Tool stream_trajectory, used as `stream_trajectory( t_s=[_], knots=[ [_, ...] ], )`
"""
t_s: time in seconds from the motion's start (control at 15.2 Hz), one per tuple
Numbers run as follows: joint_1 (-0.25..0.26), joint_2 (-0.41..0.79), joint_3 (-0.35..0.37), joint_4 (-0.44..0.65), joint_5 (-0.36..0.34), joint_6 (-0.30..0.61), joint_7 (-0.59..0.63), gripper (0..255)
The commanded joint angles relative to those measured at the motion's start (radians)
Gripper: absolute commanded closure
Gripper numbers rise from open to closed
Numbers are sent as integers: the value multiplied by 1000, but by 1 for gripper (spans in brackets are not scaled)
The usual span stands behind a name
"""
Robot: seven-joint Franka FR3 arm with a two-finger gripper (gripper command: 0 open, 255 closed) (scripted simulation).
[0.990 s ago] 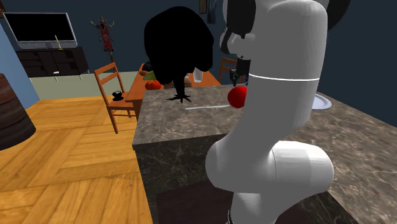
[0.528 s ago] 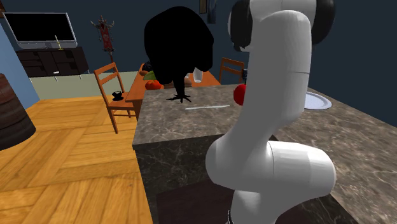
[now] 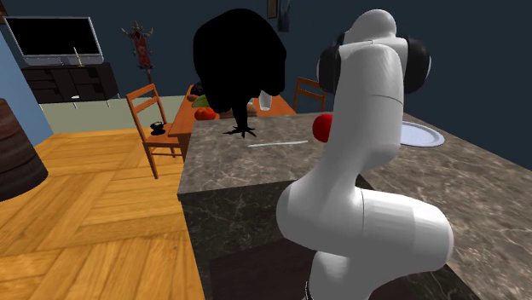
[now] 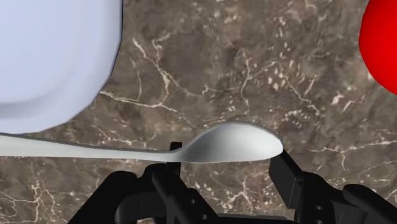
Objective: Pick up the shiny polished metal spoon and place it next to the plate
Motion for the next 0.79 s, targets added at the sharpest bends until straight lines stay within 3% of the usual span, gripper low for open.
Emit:
stream_trajectory(
  t_s=[0.0,0.07,0.73],
  knots=[
    [-38,115,3,190,10,-76,-16,255],
    [-53,169,6,284,13,-116,-18,255],
    [-43,163,8,137,18,22,-31,255]
  ],
)
